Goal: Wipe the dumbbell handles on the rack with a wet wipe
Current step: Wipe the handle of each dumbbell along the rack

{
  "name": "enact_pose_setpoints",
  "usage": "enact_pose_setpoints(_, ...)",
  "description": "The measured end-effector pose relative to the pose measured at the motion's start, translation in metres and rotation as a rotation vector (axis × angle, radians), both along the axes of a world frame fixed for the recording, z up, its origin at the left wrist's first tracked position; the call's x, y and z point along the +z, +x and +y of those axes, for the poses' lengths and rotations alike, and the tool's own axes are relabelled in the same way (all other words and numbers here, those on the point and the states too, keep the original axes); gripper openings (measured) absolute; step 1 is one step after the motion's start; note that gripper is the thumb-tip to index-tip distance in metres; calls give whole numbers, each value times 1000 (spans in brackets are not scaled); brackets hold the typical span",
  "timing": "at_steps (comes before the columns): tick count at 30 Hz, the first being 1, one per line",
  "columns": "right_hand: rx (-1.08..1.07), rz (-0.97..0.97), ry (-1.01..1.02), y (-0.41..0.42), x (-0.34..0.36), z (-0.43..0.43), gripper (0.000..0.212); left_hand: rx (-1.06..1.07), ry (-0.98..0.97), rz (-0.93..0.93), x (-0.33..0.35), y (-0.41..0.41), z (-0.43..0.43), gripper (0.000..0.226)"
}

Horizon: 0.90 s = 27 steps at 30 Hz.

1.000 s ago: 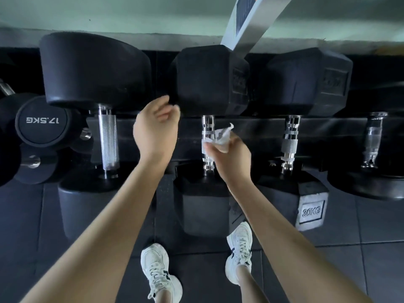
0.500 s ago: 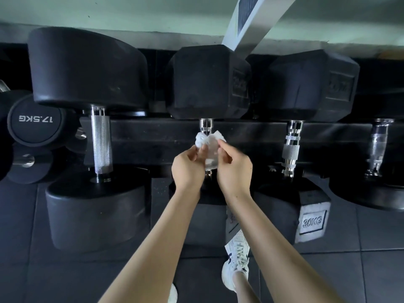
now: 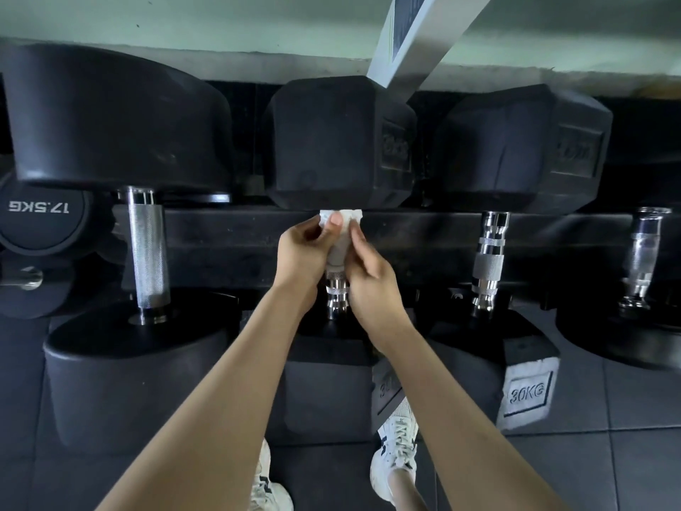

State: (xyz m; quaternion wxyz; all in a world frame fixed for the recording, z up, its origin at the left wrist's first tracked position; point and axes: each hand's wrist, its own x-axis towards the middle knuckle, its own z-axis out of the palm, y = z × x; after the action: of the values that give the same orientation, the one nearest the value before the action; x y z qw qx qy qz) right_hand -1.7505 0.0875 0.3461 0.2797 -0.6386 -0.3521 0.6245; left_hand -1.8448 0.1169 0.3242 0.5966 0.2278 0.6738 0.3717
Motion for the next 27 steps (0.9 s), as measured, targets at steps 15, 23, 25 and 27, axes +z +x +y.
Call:
enact_pose_setpoints(15, -345, -455, 29, 3, -12, -53, 35, -338, 105, 382, -6, -9, -17, 48)
enact_pose_setpoints(23, -432, -433, 33, 3, -17, -54, 31, -96, -9, 156, 1, 0, 4, 14)
enact_pose_setpoints(25, -468, -371, 10, 4, -16, -53, 31, -153, -2, 34, -1, -7, 4, 8)
enact_pose_setpoints(27, -488, -353, 7, 5, -17, -54, 31, -234, 2, 14, -3, -15, 3, 11)
